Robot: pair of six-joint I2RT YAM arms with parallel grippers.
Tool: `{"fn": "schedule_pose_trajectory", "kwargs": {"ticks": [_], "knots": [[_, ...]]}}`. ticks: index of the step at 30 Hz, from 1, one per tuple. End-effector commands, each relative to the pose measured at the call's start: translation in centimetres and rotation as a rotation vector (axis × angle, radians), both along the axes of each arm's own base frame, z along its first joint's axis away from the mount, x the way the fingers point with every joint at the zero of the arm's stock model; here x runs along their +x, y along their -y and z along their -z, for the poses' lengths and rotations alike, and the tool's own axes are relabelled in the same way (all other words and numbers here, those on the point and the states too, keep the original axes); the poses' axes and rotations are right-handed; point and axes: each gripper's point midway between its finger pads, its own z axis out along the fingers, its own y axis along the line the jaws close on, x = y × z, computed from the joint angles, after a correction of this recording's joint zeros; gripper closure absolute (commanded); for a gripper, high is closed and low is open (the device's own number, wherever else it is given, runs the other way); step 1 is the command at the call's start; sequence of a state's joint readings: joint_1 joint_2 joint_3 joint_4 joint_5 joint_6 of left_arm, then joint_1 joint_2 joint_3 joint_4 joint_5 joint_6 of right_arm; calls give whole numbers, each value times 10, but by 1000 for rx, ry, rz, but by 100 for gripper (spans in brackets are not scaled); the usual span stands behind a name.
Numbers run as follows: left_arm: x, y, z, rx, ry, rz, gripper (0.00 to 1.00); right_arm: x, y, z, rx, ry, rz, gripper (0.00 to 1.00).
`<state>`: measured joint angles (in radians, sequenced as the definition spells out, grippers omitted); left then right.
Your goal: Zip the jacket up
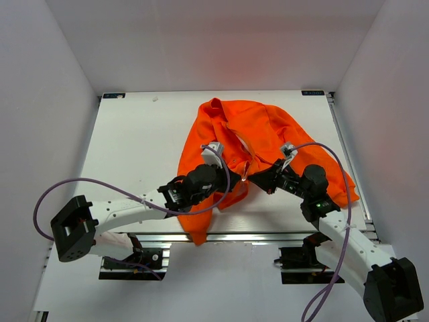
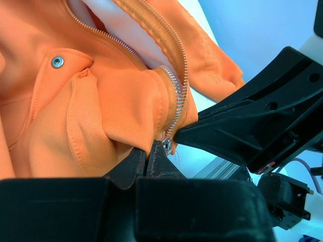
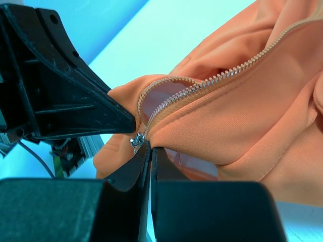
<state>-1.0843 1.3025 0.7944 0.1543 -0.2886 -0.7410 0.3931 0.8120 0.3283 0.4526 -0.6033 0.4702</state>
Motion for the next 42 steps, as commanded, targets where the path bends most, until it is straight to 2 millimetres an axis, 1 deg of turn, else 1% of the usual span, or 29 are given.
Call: {"fn": "schedule_pose_trajectory", "kwargs": {"ticks": [1, 6, 10, 14, 19, 20, 21, 24, 26, 29, 30, 33, 36, 37, 38, 40, 42], "knots": [[-4, 12, -19, -34, 20, 29, 100, 5, 0, -34, 98, 118, 28, 100], [-6, 16, -16, -22, 7, 43, 100, 3, 0, -34, 130, 110, 33, 100], [-8, 20, -17, -22, 11, 57, 100, 1, -1, -35, 144, 115, 23, 100], [-9, 24, -11, 5, 1, 71, 100, 0, -1, -33, 142, 110, 16, 100], [-17, 25, -11, 11, 2, 114, 100, 12, 6, -24, 76, 106, 92, 100], [-19, 24, -10, 16, -2, 121, 100, 16, 9, -26, 63, 115, 116, 100], [-20, 24, -12, 14, -2, 127, 100, 16, 10, -20, 36, 96, 120, 100], [-28, 23, -11, 23, -5, 173, 100, 23, 15, -17, -9, 112, 158, 100], [-34, 24, -13, 24, 4, 214, 100, 24, 17, -18, -17, 124, 166, 100], [-39, 21, -6, 53, -10, 232, 100, 23, 14, -25, -4, 142, 151, 100], [-39, 21, -7, 58, -13, 232, 100, 23, 14, -26, 1, 145, 151, 100], [-39, 15, 6, 116, -47, 222, 100, 24, 14, -36, 21, 165, 156, 100], [-39, 10, 18, 162, -72, 211, 100, 26, 15, -40, 28, 164, 169, 100], [-39, 9, 20, 173, -75, 207, 100, 26, 16, -45, 35, 172, 174, 100], [-40, 5, 27, 201, -91, 203, 100, 27, 17, -47, 36, 171, 182, 100], [-40, 1, 33, 232, -99, 200, 100, 30, 19, -53, 44, 174, 208, 100], [-43, -1, 34, 235, -100, 209, 100, 32, 22, -56, 47, 174, 229, 100]]}}
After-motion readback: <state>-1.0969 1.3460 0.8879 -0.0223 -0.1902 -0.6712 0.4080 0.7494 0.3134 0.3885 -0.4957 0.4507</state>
